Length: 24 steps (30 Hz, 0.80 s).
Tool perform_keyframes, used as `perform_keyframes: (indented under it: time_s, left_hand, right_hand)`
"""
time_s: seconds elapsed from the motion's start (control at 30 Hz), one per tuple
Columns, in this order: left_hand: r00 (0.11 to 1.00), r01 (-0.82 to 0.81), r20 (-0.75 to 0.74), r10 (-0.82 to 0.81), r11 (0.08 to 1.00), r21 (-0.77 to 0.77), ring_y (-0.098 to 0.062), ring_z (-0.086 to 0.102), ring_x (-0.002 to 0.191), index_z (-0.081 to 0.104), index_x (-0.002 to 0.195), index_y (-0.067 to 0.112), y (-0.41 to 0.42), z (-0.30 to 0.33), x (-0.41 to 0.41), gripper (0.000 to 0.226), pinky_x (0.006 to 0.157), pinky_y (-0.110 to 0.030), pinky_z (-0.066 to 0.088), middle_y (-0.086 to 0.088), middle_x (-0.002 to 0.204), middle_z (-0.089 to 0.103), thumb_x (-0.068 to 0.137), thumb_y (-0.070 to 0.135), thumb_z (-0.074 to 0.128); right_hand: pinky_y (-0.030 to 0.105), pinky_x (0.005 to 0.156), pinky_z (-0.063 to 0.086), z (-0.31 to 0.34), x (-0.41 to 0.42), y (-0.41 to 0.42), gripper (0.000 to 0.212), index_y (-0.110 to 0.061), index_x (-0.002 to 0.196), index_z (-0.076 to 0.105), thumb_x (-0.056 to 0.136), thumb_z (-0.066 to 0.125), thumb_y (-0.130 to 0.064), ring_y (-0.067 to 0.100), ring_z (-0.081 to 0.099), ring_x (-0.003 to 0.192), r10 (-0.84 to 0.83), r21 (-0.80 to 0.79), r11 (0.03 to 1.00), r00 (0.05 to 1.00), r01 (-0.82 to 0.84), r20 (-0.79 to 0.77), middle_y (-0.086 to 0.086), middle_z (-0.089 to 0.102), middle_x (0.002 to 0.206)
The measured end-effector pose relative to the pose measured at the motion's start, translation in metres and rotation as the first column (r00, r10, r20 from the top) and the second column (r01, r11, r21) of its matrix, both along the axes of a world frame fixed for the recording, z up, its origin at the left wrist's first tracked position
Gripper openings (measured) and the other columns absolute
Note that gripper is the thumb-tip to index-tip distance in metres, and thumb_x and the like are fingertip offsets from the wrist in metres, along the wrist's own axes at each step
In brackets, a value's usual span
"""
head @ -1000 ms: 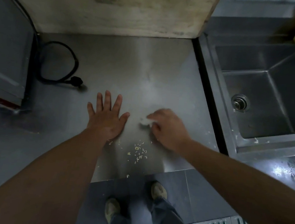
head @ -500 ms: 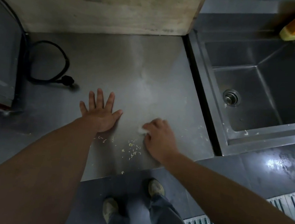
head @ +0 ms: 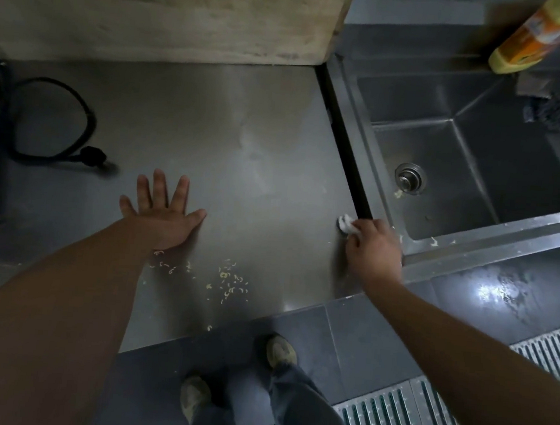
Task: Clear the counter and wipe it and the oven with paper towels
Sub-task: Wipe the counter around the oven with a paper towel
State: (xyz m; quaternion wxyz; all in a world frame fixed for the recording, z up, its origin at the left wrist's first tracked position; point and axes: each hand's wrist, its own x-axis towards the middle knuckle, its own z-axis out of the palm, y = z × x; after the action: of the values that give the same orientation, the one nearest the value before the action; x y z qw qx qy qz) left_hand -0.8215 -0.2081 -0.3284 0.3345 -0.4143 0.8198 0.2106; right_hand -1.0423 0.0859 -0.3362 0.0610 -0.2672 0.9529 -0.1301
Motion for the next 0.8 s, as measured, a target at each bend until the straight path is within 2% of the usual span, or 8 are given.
perform_keyframes:
  time_s: [0.1, 0.2, 0.33, 0.47, 0.6, 0.7, 0.8]
  left_hand:
    - [1.000, -0.003, 0.019, 0.002, 1.000, 0.019, -0.031, -0.038, 0.143, -0.029, 0.150, 0.042, 0.000, 0.002, -0.001, 0.079, 0.117, -0.061, -0.014, -0.002, 0.152, -0.047, 0.092, 0.078, 0.012]
    - [1.000, 0.005, 0.014, -0.005, 1.000, 0.023, -0.031, -0.038, 0.143, -0.028, 0.150, 0.042, -0.002, 0.002, -0.001, 0.080, 0.117, -0.061, -0.014, -0.002, 0.153, -0.046, 0.092, 0.078, 0.013]
    - [1.000, 0.011, 0.022, -0.011, 1.000, 0.012, -0.032, -0.036, 0.144, -0.026, 0.151, 0.042, -0.002, -0.001, 0.000, 0.081, 0.117, -0.061, -0.012, -0.002, 0.155, -0.044, 0.091, 0.080, 0.013]
    - [1.000, 0.018, 0.022, -0.018, 1.000, -0.015, -0.032, -0.035, 0.145, -0.027, 0.151, 0.042, -0.003, -0.005, 0.001, 0.081, 0.117, -0.061, -0.012, -0.001, 0.155, -0.044, 0.090, 0.080, 0.011]
    - [1.000, 0.017, 0.014, -0.016, 0.999, -0.031, -0.033, -0.033, 0.146, -0.025, 0.151, 0.042, -0.004, -0.009, 0.001, 0.082, 0.117, -0.062, -0.011, -0.002, 0.156, -0.041, 0.090, 0.081, 0.011]
    - [1.000, 0.022, 0.013, -0.021, 0.998, -0.058, -0.033, -0.031, 0.147, -0.023, 0.152, 0.041, -0.004, -0.011, 0.001, 0.082, 0.117, -0.062, -0.009, -0.002, 0.158, -0.039, 0.090, 0.081, 0.012]
    - [1.000, 0.026, 0.017, -0.025, 0.998, -0.052, -0.034, -0.031, 0.147, -0.024, 0.152, 0.041, -0.004, -0.010, 0.001, 0.082, 0.117, -0.063, -0.009, -0.003, 0.158, -0.039, 0.090, 0.080, 0.013]
  right_hand:
    - [0.039, 0.073, 0.048, -0.006, 0.053, 0.001, 0.026, -0.010, 0.097, 0.069, 0.073, 0.059, -0.015, 0.036, 0.055, 0.083, 0.007, -0.053, 0.999, 1.000, -0.007, -0.013, 0.014, 0.061, 0.093]
    - [0.037, 0.075, 0.048, -0.003, 0.104, -0.007, 0.026, -0.012, 0.101, 0.068, 0.075, 0.065, -0.014, 0.029, 0.054, 0.085, 0.104, -0.094, 0.991, 0.989, -0.094, 0.103, 0.008, 0.060, 0.096]
    - [0.036, 0.083, 0.048, 0.009, 0.125, -0.023, 0.027, -0.015, 0.111, 0.069, 0.086, 0.061, -0.020, 0.024, 0.056, 0.094, 0.189, -0.172, 0.974, 0.952, -0.150, 0.242, 0.004, 0.062, 0.104]
    - [0.033, 0.081, 0.044, 0.017, 0.081, -0.017, 0.024, -0.011, 0.107, 0.071, 0.085, 0.062, -0.013, 0.029, 0.058, 0.093, 0.031, -0.230, 0.973, 0.992, -0.002, 0.123, 0.010, 0.064, 0.102]
    - [0.039, 0.078, 0.045, 0.007, 0.029, 0.011, 0.024, -0.008, 0.103, 0.070, 0.082, 0.059, -0.012, 0.039, 0.058, 0.090, -0.093, -0.079, 0.992, 0.994, 0.097, 0.049, 0.017, 0.062, 0.099]
    - [0.041, 0.079, 0.046, 0.002, 0.034, 0.022, 0.023, -0.005, 0.100, 0.068, 0.081, 0.059, -0.012, 0.040, 0.057, 0.089, -0.102, -0.018, 0.994, 0.994, 0.103, 0.043, 0.018, 0.060, 0.098]
    - [0.041, 0.073, 0.046, 0.000, 0.070, 0.018, 0.022, -0.005, 0.096, 0.066, 0.077, 0.062, -0.013, 0.039, 0.057, 0.084, -0.095, -0.010, 0.995, 0.995, 0.096, 0.037, 0.018, 0.059, 0.095]
